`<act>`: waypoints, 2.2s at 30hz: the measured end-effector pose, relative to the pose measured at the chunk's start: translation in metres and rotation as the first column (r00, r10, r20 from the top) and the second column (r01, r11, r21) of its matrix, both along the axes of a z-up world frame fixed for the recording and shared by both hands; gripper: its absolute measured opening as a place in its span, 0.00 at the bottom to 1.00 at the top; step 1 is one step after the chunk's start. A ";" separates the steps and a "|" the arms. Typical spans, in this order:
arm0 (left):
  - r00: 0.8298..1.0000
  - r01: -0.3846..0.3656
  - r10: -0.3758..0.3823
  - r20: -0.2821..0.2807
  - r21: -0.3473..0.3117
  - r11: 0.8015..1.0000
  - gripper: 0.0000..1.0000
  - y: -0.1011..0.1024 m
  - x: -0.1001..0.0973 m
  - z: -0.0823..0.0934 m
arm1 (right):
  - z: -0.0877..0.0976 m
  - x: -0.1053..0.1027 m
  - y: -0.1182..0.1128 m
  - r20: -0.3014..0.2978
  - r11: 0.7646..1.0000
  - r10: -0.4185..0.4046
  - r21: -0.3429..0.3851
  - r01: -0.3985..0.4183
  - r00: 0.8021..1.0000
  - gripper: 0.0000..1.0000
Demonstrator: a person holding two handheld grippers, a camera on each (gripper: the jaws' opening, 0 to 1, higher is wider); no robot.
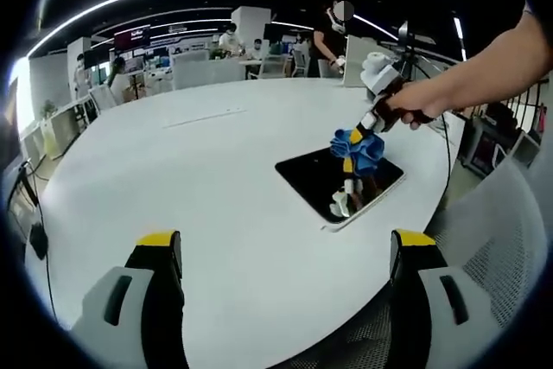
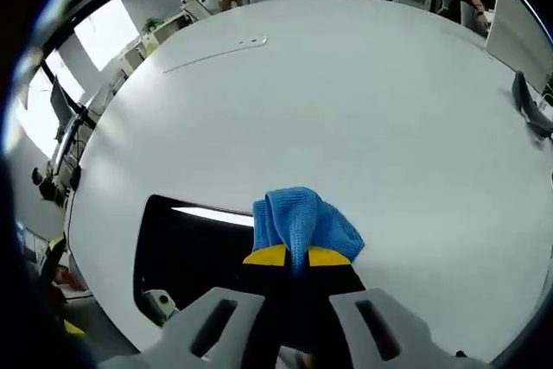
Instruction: Wipe the mirror surface with the cleaning cloth until all visible marks leave the cleaned area.
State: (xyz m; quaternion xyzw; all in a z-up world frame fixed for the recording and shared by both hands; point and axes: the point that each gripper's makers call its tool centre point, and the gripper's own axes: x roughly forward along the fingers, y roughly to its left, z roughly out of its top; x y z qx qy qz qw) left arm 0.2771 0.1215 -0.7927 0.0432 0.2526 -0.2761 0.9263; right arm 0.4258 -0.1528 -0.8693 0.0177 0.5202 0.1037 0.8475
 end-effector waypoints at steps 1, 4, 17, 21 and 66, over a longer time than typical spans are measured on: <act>1.000 -0.002 0.002 0.002 -0.001 1.000 0.99 0.000 0.000 0.001 | 0.001 -0.001 0.004 -0.002 1.000 0.004 0.003 -0.004 1.000 0.00; 1.000 -0.001 0.001 0.003 0.000 1.000 0.99 0.000 0.000 0.001 | 0.000 0.000 0.013 -0.011 1.000 0.012 0.017 -0.012 1.000 0.00; 1.000 0.006 -0.006 -0.003 0.007 1.000 0.99 -0.001 0.000 -0.001 | 0.000 0.003 0.059 -0.035 0.997 0.052 0.056 -0.050 0.998 0.00; 1.000 0.004 -0.004 -0.004 0.010 1.000 0.99 0.000 0.000 -0.001 | -0.001 0.003 0.072 -0.039 0.996 0.067 0.059 -0.065 0.997 0.00; 1.000 0.012 -0.012 0.005 0.010 1.000 0.99 0.001 0.000 -0.003 | 0.002 0.003 0.159 -0.075 0.983 0.135 0.138 -0.123 0.988 0.00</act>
